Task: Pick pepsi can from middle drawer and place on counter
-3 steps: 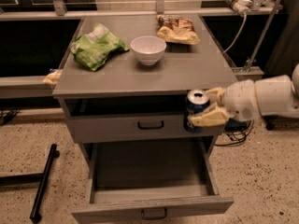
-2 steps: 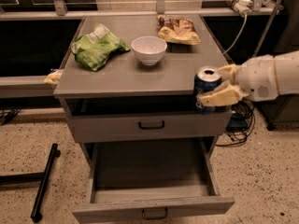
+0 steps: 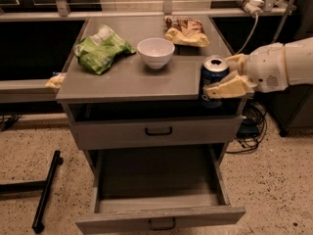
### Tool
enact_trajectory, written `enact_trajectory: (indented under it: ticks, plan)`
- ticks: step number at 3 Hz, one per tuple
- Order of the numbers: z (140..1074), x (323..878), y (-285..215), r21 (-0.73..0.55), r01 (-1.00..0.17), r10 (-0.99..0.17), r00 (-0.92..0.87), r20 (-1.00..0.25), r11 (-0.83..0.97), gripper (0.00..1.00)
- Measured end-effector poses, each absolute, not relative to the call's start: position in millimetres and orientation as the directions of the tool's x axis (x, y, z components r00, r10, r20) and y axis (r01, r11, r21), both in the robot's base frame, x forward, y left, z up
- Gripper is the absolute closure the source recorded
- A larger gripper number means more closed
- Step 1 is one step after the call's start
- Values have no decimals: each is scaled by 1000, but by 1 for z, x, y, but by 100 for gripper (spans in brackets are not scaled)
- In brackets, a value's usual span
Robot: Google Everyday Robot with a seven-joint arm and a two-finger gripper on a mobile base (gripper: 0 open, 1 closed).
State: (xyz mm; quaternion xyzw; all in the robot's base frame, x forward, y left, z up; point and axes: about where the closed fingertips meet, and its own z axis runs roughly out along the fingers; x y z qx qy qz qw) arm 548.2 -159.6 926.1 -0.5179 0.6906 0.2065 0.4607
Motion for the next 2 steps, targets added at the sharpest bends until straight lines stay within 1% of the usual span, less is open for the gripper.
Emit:
enact_trajectory:
  ticks: [2]
  plan:
    - [946,629,-154,-222,-902,-513,0,-859,372,100]
